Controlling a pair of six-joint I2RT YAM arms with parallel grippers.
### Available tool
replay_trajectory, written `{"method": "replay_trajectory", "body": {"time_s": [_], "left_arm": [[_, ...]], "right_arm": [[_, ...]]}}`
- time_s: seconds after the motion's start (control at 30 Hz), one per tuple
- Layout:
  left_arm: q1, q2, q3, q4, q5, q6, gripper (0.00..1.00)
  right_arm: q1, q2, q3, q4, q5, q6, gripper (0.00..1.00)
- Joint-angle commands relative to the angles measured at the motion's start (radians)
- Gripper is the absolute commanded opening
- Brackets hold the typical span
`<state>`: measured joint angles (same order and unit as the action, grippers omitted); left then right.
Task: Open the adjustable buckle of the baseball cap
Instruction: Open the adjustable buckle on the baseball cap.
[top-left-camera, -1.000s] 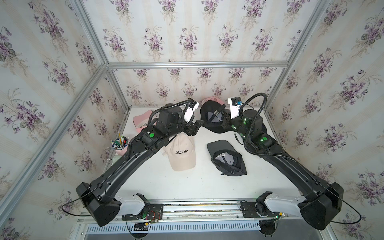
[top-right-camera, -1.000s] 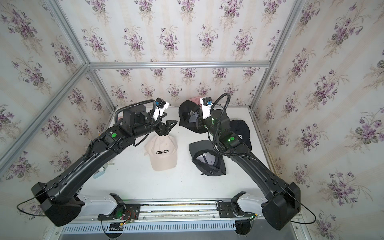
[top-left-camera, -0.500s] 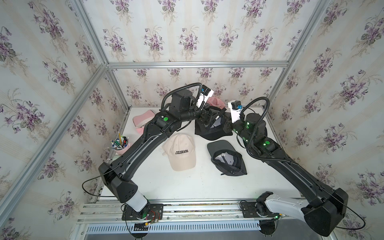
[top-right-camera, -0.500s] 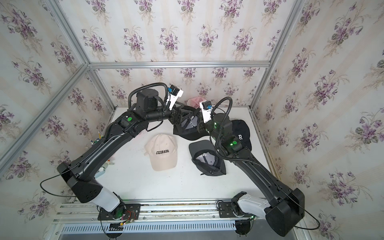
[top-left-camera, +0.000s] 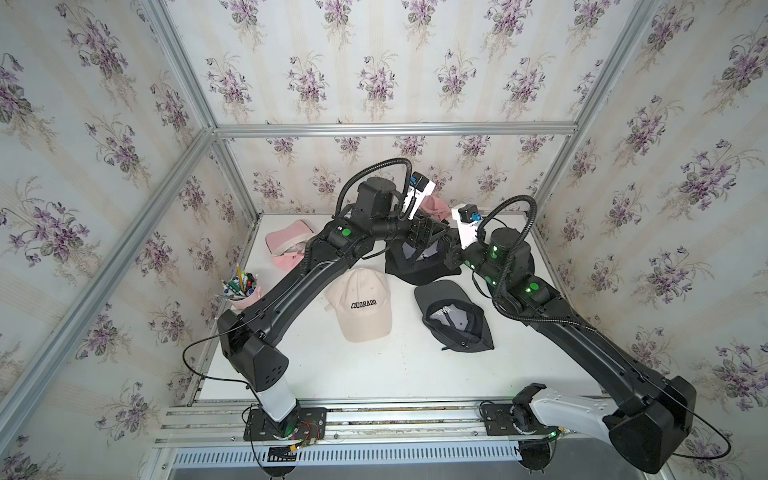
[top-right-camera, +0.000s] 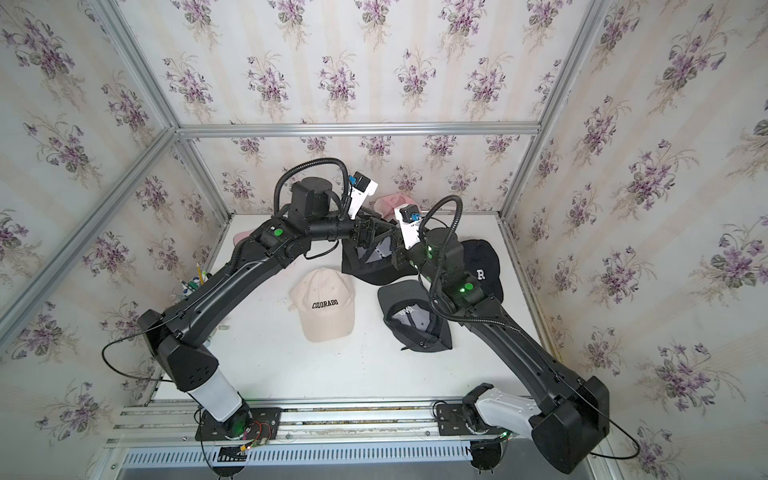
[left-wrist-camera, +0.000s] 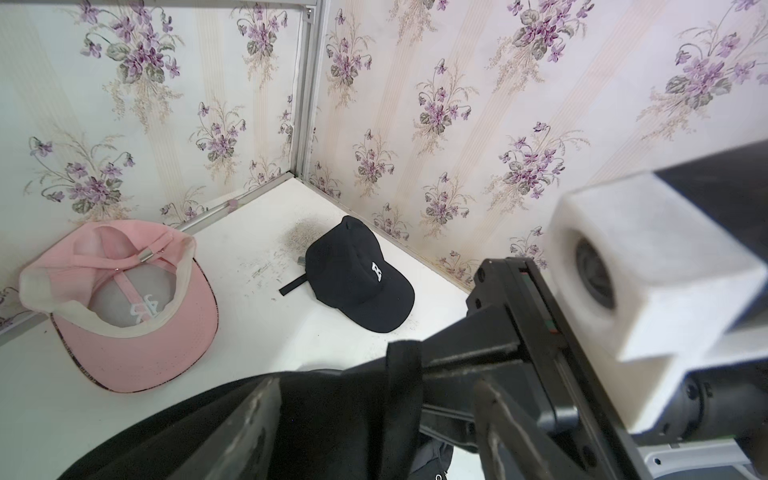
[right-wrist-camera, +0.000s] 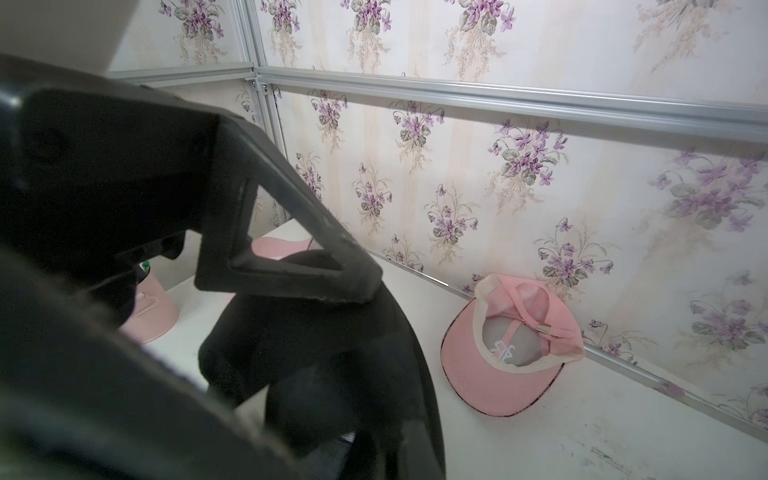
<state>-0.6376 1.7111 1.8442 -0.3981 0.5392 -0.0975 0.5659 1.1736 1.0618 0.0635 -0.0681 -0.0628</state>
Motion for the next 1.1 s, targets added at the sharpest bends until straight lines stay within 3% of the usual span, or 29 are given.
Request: {"method": "replay_trajectory", "body": {"time_s": [0.0,0.23,0.8,1.07], "left_arm": [[-0.002,0.001,-0.007,0.066,0.035,-0.034,0.73],[-0.005,0.005,-0.017,0.085,0.076,-0.037,0.64],[-0.007,-0.028,-0.037,0.086,0.070,-0.001,0.12],[-0.007,-0.049,-0.057,0.074,0.070,0.016,0.01]], "right_arm": [[0.002,0.003,0.000,0.030,-0.024,-0.014,0.00],[0.003,0.009,-0.003,0.034,-0.033,-0.006,0.00],[0.004,0.012,-0.031,0.051,-0.019,0.037,0.00],[0.003,0.018,-0.023,0.064,-0.014,0.060,0.00]]}}
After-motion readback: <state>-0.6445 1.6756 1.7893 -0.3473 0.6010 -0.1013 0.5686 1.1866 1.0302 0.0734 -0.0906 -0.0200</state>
